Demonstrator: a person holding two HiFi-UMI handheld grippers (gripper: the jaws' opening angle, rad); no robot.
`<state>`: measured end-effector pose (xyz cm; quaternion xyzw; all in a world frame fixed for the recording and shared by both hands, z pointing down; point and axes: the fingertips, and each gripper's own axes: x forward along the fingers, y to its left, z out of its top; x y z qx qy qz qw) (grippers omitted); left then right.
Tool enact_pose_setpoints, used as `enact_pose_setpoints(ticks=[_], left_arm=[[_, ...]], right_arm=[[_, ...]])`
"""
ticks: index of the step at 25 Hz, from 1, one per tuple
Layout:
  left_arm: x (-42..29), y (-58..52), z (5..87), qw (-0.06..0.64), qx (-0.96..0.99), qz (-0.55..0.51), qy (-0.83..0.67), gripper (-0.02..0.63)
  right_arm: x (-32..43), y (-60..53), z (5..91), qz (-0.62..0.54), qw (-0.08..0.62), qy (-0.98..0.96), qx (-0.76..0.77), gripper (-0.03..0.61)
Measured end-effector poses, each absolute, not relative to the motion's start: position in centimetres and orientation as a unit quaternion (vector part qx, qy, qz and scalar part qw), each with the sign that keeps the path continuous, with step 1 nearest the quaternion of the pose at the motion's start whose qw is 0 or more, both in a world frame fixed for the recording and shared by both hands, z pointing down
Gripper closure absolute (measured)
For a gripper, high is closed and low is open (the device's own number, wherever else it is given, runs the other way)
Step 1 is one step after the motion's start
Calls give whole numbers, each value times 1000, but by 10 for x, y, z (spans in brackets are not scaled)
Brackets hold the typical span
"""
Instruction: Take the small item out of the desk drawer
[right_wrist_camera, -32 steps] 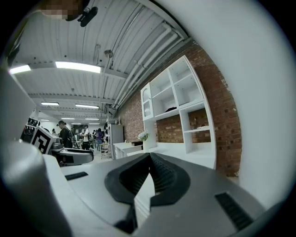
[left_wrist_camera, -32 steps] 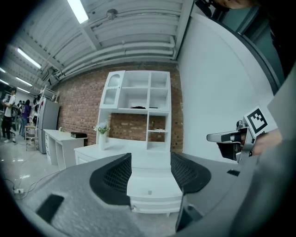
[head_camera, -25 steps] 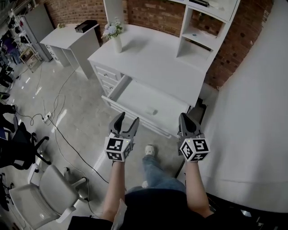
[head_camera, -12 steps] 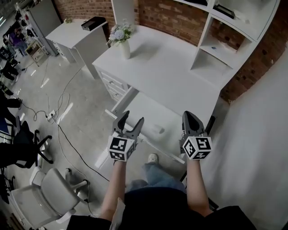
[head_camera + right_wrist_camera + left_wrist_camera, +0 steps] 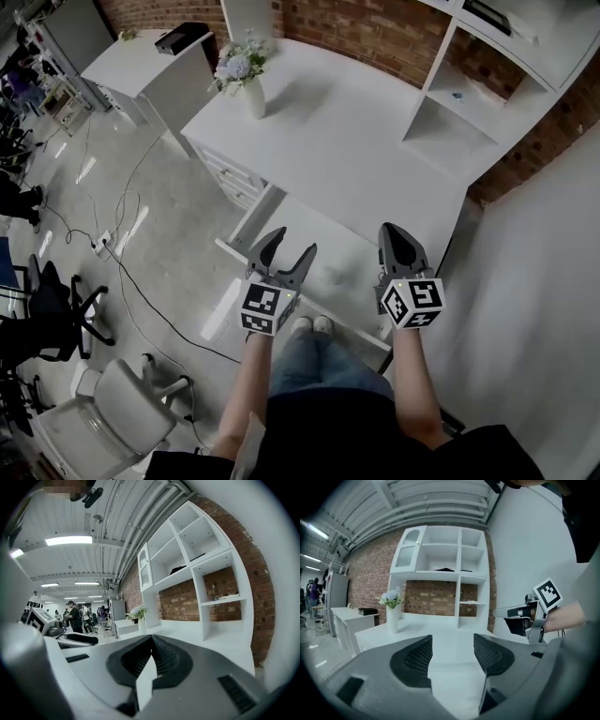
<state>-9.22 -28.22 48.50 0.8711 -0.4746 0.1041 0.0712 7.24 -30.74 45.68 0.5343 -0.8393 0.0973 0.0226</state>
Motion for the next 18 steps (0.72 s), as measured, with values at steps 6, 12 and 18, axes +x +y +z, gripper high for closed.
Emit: enact_pose_setpoints(ticks=[6,12,18], left_arm=[[-60,-302,515,58,904,186,-380,365],[-16,-290,597,35,914,345,-209,365],[4,-260,674,16,884,463,-62,365]], right_arm=[[86,-310,467,103,40,-821,560,580],[104,-303,483,116,57,-805,579,580],[110,-287,507,142,75,-794,586,580]])
